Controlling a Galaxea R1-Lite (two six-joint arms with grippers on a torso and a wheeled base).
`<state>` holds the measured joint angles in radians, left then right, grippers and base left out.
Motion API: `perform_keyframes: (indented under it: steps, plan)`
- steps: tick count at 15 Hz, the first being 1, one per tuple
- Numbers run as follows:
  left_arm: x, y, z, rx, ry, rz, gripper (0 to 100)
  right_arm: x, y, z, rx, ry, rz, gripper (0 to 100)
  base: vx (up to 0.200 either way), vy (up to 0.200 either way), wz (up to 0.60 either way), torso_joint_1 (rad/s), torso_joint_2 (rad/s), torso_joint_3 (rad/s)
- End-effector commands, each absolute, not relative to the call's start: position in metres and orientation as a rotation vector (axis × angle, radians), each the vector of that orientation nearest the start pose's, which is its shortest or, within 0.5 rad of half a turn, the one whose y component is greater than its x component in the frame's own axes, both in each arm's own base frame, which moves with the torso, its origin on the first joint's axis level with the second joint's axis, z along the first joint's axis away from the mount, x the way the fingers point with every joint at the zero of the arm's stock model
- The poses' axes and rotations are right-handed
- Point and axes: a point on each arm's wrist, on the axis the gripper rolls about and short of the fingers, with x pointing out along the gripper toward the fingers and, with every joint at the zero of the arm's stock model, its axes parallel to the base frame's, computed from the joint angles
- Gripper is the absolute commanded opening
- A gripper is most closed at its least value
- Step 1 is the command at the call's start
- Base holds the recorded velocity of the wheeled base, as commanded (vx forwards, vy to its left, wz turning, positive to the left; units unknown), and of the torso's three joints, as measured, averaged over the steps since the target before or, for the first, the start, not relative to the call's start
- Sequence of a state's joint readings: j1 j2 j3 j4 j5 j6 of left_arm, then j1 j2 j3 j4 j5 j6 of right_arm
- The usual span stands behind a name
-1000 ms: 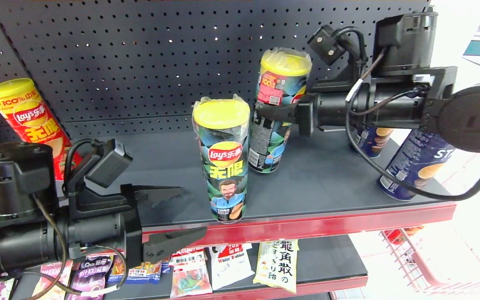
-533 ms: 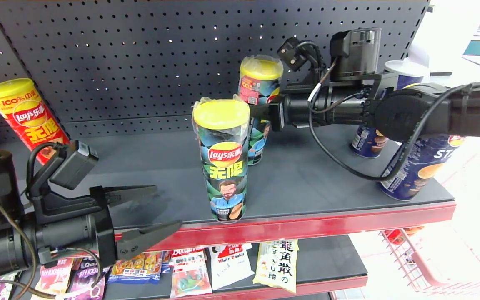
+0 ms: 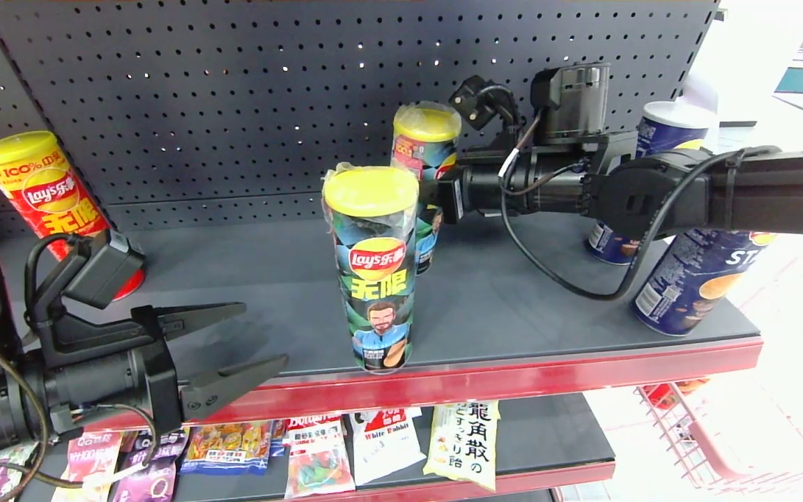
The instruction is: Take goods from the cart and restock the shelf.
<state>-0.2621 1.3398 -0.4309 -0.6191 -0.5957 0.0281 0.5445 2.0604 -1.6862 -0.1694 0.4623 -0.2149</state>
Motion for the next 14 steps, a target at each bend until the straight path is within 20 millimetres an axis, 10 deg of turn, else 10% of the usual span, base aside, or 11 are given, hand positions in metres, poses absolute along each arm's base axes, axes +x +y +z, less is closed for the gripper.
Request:
perform_keyframes:
  steps: [1, 3, 4, 14]
  plan:
    - [0.183, -0.062, 0.173, -0.024, 0.281, -0.855, 100, 0.362, 0.230, 0.251, -0.206, 0.107, 1.020, 0, 0.000, 0.000, 0.00, 0.000, 0.00, 0.000]
    - [0.184, -0.062, 0.173, -0.024, 0.281, -0.855, 100, 0.362, 0.231, 0.251, -0.217, 0.099, 1.021, 0, 0.000, 0.000, 0.00, 0.000, 0.00, 0.000]
    - [0.184, -0.062, 0.173, -0.023, 0.281, -0.854, 100, 0.361, 0.231, 0.251, -0.218, 0.103, 1.017, 100, 0.000, 0.000, 0.00, 0.000, 0.00, 0.000]
    - [0.185, -0.063, 0.174, -0.017, 0.273, -0.848, 100, 0.323, 0.205, 0.266, -0.228, 0.125, 0.928, 100, 0.000, 0.000, 0.00, 0.000, 0.00, 0.000]
